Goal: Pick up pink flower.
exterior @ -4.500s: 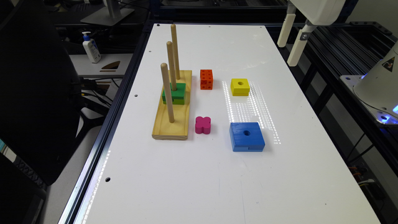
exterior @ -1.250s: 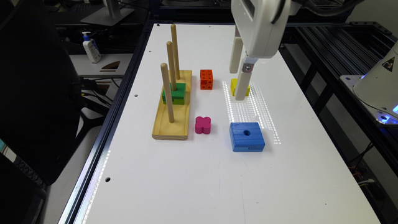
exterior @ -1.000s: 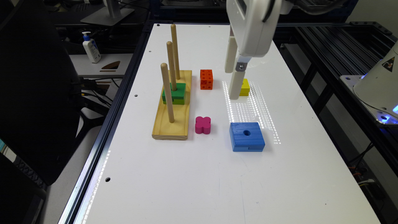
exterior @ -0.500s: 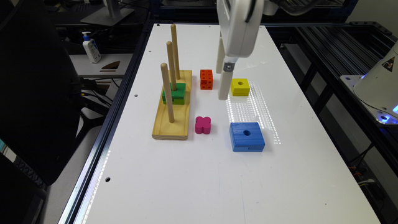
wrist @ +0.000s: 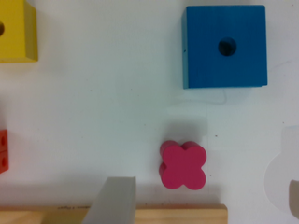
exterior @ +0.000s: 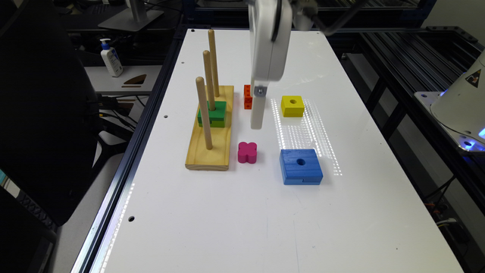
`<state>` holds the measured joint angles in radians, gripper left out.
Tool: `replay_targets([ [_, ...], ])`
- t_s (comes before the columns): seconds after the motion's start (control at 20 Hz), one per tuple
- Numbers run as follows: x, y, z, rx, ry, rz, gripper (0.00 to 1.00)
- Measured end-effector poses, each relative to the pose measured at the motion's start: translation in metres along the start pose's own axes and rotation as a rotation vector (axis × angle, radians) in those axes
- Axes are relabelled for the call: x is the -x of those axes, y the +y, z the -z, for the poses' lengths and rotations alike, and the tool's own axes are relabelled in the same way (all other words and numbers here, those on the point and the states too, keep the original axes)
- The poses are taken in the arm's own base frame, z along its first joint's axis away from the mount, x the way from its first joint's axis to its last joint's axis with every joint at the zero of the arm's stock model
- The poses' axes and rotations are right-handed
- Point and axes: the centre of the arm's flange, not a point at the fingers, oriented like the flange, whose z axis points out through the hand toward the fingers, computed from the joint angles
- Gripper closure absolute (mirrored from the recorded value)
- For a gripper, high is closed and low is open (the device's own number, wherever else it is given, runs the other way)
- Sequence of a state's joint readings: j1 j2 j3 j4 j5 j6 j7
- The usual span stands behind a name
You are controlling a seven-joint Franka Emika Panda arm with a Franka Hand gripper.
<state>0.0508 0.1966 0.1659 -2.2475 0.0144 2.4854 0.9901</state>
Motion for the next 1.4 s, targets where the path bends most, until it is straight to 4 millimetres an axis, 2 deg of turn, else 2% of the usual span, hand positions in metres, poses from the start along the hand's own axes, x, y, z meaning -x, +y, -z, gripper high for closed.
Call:
replay_targets([
  [0.15, -0.001, -0.001, -0.009, 0.001, -0.003, 0.000, 0.00],
  [0.4, -0.002, -0.001, -0.013, 0.005, -0.007, 0.000, 0.00],
  [0.7, -0.004, 0.000, -0.045, 0.005, -0.015, -0.002, 0.00],
  [1.05, -0.005, -0.001, -0.049, 0.005, -0.016, -0.003, 0.00],
  [1.4, -0.005, 0.001, -0.071, 0.009, -0.021, -0.001, 0.00],
])
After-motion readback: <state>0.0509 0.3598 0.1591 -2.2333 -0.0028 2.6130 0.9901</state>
